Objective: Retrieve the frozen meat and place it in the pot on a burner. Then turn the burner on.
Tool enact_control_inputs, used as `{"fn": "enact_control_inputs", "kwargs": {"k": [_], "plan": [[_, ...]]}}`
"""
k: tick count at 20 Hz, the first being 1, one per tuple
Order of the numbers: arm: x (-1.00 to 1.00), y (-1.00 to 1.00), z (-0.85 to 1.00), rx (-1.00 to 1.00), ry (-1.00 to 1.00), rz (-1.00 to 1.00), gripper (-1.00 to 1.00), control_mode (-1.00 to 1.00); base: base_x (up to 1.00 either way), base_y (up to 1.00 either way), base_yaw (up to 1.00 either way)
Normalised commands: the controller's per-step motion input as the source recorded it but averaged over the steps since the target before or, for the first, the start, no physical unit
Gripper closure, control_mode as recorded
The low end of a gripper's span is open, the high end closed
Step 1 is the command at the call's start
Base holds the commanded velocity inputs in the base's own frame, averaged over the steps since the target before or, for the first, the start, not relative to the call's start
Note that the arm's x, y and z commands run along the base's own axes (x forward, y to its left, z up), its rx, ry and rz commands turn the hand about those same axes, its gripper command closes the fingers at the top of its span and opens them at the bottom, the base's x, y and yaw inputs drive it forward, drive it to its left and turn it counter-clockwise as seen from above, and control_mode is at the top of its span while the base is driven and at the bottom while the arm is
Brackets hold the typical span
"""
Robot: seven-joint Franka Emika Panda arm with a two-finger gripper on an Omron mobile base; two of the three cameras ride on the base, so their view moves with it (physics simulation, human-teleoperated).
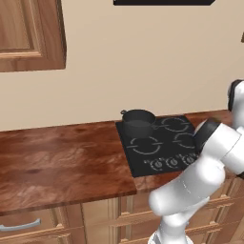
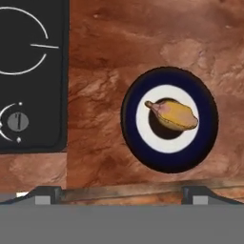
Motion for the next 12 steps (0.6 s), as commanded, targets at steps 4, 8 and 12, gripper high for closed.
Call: {"fn": "enact_control_inputs", "kwargs": {"k": [4, 8, 12], "plan": [[0.04, -0.41, -0.24, -0.01, 0.12, 0.25, -1.00, -1.00, 0.00, 0.00, 0.00], [0.07, -0.63, -0.05, 0.00, 0.00, 0.12, -1.00, -1.00, 0.00, 0.00, 0.00], [0.24, -0.69, -0.41, -0.08, -0.02, 0.17, -1.00, -1.00, 0.00, 0.00, 0.00]]}}
